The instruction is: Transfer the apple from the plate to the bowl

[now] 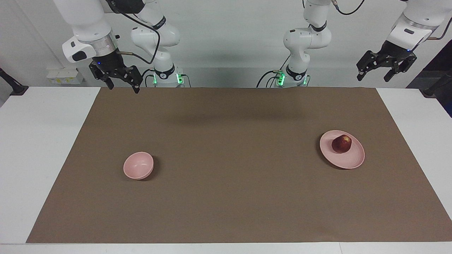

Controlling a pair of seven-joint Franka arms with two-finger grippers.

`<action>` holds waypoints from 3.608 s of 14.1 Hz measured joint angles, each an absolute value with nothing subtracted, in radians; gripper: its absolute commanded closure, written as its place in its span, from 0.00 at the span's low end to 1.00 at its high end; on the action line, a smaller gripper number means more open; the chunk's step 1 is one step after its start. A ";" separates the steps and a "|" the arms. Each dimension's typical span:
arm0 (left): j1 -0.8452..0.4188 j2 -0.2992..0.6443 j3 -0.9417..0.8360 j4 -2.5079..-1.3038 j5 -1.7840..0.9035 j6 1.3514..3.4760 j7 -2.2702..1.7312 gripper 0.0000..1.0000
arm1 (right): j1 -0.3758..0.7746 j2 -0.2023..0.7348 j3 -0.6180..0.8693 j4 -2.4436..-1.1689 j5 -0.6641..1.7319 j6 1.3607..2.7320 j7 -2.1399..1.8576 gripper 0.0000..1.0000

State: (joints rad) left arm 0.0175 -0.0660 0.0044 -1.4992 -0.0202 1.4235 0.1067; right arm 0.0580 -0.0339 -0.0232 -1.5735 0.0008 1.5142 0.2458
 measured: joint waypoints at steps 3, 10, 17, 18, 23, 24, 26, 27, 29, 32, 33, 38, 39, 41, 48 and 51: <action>0.017 -0.066 0.004 -1.499 -0.020 1.424 0.107 0.00 | 0.058 -0.034 -0.023 -1.574 0.001 1.514 0.246 0.00; 0.017 -0.066 0.003 -1.499 -0.020 1.424 0.107 0.00 | 0.058 -0.034 -0.023 -1.574 0.001 1.514 0.246 0.00; 0.017 -0.066 -0.011 -1.499 -0.021 1.424 0.105 0.00 | 0.058 -0.034 -0.023 -1.574 0.001 1.514 0.246 0.00; 0.017 -0.066 -0.011 -1.499 -0.021 1.424 0.105 0.00 | 0.058 -0.034 -0.023 -1.574 0.001 1.514 0.246 0.00; 0.018 -0.066 -0.007 -1.499 -0.021 1.424 0.102 0.00 | 0.058 -0.034 -0.023 -1.574 0.001 1.514 0.246 0.00; 0.018 -0.066 -0.005 -1.499 -0.021 1.424 0.102 0.00 | 0.058 -0.034 -0.023 -1.574 0.001 1.514 0.246 0.00; 0.018 -0.066 -0.005 -1.499 -0.021 1.426 0.102 0.00 | 0.058 -0.034 -0.023 -1.574 0.001 1.514 0.246 0.00; 0.018 -0.066 -0.005 -1.499 -0.021 1.427 0.102 0.00 | 0.058 -0.034 -0.023 -1.574 0.001 1.514 0.246 0.00; 0.018 -0.066 -0.005 -1.499 -0.021 1.431 0.102 0.00 | 0.058 -0.034 -0.023 -1.574 0.001 1.514 0.246 0.00; 0.018 -0.066 -0.004 -1.499 -0.021 1.456 0.102 0.00 | 0.058 -0.034 -0.023 -1.574 0.001 1.514 0.246 0.00; 0.018 -0.066 -0.003 -1.501 -0.021 1.470 0.102 0.00 | 0.058 -0.034 -0.023 -1.574 0.001 1.514 0.246 0.00; 0.019 -0.065 0.007 -1.566 -0.021 1.555 0.102 0.00 | 0.058 -0.034 -0.023 -1.574 0.001 1.514 0.246 0.00; 0.019 -0.065 0.008 -1.597 -0.021 1.592 0.104 0.00 | 0.058 -0.034 -0.023 -1.574 0.001 1.514 0.246 0.00; 0.023 -0.064 0.013 -1.678 -0.021 1.689 0.129 0.00 | 0.058 -0.034 -0.023 -1.574 0.001 1.514 0.246 0.00; 0.073 -0.062 0.019 -1.919 -0.021 1.921 0.268 0.00 | 0.058 -0.034 -0.023 -1.574 0.001 1.514 0.246 0.00; 0.073 -0.060 0.017 -2.009 -0.021 2.021 0.269 0.00 | 0.058 -0.034 -0.023 -1.574 0.001 1.514 0.246 0.00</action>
State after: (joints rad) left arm 0.0733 -0.0600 0.0173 -2.0092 -0.0209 2.0209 0.2688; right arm 0.0580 -0.0339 -0.0232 -1.5735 0.0008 1.5142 0.2458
